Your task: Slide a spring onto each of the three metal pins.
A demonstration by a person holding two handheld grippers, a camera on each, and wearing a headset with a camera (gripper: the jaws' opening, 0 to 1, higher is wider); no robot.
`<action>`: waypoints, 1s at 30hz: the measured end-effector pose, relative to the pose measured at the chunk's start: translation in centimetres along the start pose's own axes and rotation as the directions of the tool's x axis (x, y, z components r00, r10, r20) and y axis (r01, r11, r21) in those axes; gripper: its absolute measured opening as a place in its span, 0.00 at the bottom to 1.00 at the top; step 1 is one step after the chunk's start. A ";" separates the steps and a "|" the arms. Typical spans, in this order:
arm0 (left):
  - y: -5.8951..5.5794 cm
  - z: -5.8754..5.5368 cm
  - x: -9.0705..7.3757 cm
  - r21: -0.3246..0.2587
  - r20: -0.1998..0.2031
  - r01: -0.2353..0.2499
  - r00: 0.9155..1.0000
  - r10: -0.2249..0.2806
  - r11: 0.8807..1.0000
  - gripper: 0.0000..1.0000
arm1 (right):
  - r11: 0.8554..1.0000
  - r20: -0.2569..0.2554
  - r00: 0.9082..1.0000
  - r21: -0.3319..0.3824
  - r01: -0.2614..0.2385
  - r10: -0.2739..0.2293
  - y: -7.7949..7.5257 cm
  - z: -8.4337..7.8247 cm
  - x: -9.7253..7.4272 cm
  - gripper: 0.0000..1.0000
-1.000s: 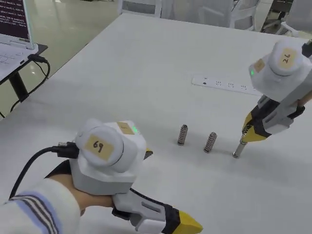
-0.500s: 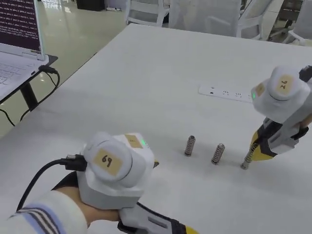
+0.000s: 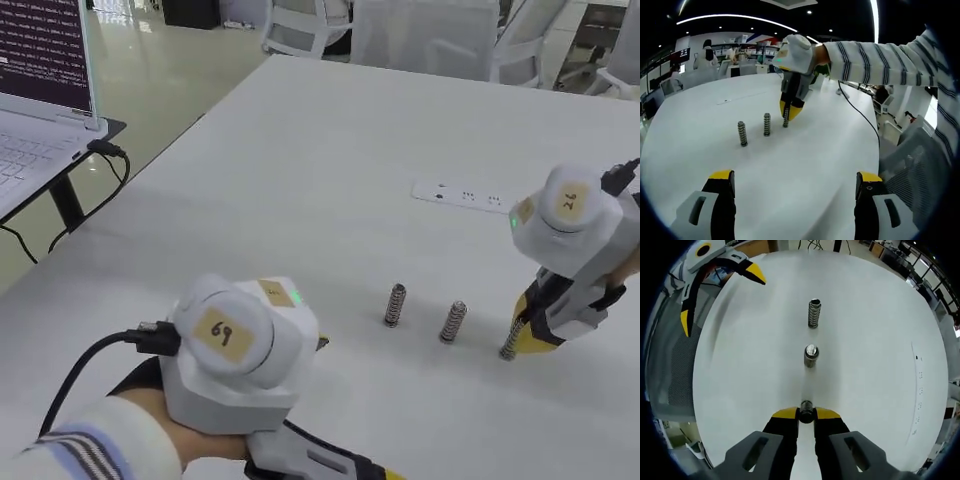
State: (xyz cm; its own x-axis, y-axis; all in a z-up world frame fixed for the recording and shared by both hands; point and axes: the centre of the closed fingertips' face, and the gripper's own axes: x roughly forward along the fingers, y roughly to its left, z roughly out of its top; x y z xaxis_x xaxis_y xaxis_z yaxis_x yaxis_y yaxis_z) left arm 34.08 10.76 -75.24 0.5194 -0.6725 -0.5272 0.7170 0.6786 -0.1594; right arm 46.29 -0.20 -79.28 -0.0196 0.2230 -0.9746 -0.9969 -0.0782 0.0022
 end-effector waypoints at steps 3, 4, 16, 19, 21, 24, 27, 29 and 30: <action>0.0 0.0 0.0 -0.002 0.002 0.001 1.000 -0.001 1.000 0.98 | 1.000 0.002 1.000 -0.002 0.003 -0.003 0.1 0.0 0.2 0.09; 0.0 0.0 0.0 -0.001 0.001 0.001 1.000 -0.001 1.000 0.98 | 1.000 0.001 1.000 -0.001 0.005 -0.005 0.1 0.0 0.2 0.09; 0.2 0.1 -0.3 0.018 -0.015 -0.017 1.000 0.017 1.000 0.97 | 1.000 -0.011 1.000 0.025 -0.011 0.011 0.9 -0.3 0.0 0.20; 0.2 0.1 -0.4 0.016 -0.015 -0.015 1.000 0.015 1.000 0.98 | 1.000 -0.002 1.000 0.032 -0.002 0.002 1.0 -0.3 -0.4 0.23; 0.4 0.1 -0.6 0.014 -0.016 -0.022 1.000 0.022 1.000 0.98 | 0.999 0.005 1.000 0.047 -0.008 0.008 1.2 -0.5 -0.8 0.26; 1.0 0.4 -1.2 0.014 -0.003 -0.035 0.999 0.035 0.999 0.98 | 0.996 0.032 0.999 0.083 0.013 -0.016 0.9 -0.7 -1.4 0.32; 1.4 0.9 -1.8 -0.006 0.019 -0.042 0.999 0.042 0.999 0.98 | 0.994 0.056 0.998 0.112 0.021 -0.027 1.0 -1.1 -2.2 0.36; 1.7 1.0 -2.1 -0.010 0.028 -0.043 0.999 0.044 0.999 0.98 | 0.991 0.077 0.996 0.127 0.033 -0.043 1.0 -1.4 -2.7 0.35; 1.7 0.9 -2.1 -0.009 0.024 -0.044 0.999 0.044 0.999 0.98 | 0.988 0.084 0.995 0.145 0.043 -0.056 1.0 -1.5 -2.8 0.34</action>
State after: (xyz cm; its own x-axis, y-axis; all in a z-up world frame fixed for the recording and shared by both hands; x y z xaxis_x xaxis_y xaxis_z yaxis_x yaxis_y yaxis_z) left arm 34.64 13.09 -73.62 0.5618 -0.6489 -0.5132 0.6890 0.7103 -0.1439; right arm 45.46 -2.37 -76.85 0.0298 0.3080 -0.9509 -0.9972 0.0738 -0.0074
